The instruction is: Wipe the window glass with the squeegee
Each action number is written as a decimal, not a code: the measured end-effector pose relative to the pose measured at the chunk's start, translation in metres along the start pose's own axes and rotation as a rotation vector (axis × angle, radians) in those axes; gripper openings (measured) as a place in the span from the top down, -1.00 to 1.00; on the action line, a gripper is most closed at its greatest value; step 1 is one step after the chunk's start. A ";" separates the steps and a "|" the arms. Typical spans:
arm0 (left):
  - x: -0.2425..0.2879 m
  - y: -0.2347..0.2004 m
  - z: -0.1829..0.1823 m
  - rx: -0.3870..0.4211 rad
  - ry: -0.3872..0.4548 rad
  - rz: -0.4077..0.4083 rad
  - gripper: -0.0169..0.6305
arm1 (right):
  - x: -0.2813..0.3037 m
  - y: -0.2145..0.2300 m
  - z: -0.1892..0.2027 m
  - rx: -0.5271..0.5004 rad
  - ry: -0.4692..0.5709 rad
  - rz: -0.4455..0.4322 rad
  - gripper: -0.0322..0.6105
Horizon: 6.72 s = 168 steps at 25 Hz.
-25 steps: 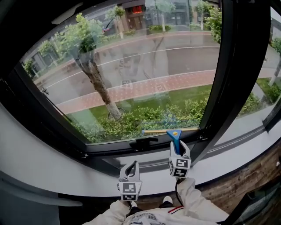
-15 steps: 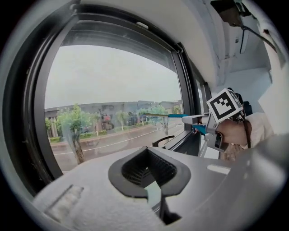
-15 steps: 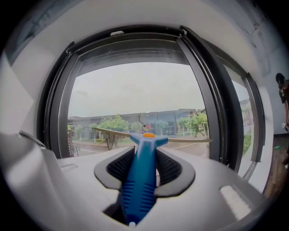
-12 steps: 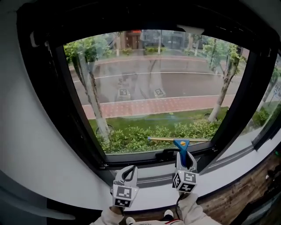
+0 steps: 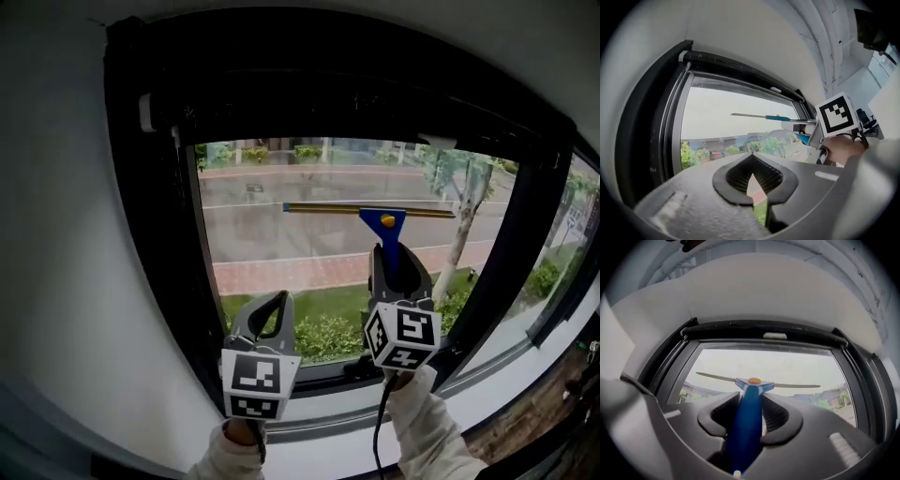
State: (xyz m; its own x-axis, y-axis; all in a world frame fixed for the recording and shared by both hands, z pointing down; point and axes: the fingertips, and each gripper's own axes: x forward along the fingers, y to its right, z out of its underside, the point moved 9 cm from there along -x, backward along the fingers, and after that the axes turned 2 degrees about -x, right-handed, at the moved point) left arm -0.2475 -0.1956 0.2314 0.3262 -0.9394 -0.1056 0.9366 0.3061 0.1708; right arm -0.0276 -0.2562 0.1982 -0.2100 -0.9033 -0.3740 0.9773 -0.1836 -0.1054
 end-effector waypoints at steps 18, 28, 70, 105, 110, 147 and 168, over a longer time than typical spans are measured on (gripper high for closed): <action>0.048 -0.021 -0.126 0.115 0.115 -0.020 0.95 | 0.103 0.002 -0.121 -0.052 0.178 0.027 0.44; 0.045 -0.020 -0.104 0.066 0.109 0.004 0.95 | 0.097 -0.001 -0.108 -0.056 0.146 0.022 0.44; -0.002 0.061 0.150 -0.087 -0.279 0.075 0.94 | -0.042 -0.045 0.151 -0.131 -0.182 -0.044 0.44; -0.022 0.081 0.234 -0.088 -0.473 0.096 0.94 | -0.131 -0.073 0.339 -0.065 -0.662 -0.123 0.44; -0.023 0.082 0.237 -0.088 -0.485 0.094 0.94 | -0.138 -0.073 0.354 -0.058 -0.711 -0.136 0.44; -0.117 0.037 0.168 -0.059 -0.263 -0.041 0.94 | -0.097 -0.084 0.143 0.056 -0.310 -0.108 0.44; -0.089 -0.030 -0.042 0.132 0.099 -0.084 0.95 | 0.074 -0.119 -0.111 -0.016 0.047 -0.003 0.44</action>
State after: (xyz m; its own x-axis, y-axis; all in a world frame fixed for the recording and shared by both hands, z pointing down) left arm -0.2996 -0.1149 0.1949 0.2644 -0.9390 -0.2197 0.9383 0.1978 0.2836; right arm -0.1619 -0.2581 0.0812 -0.2145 -0.8836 -0.4162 0.9762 -0.1800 -0.1209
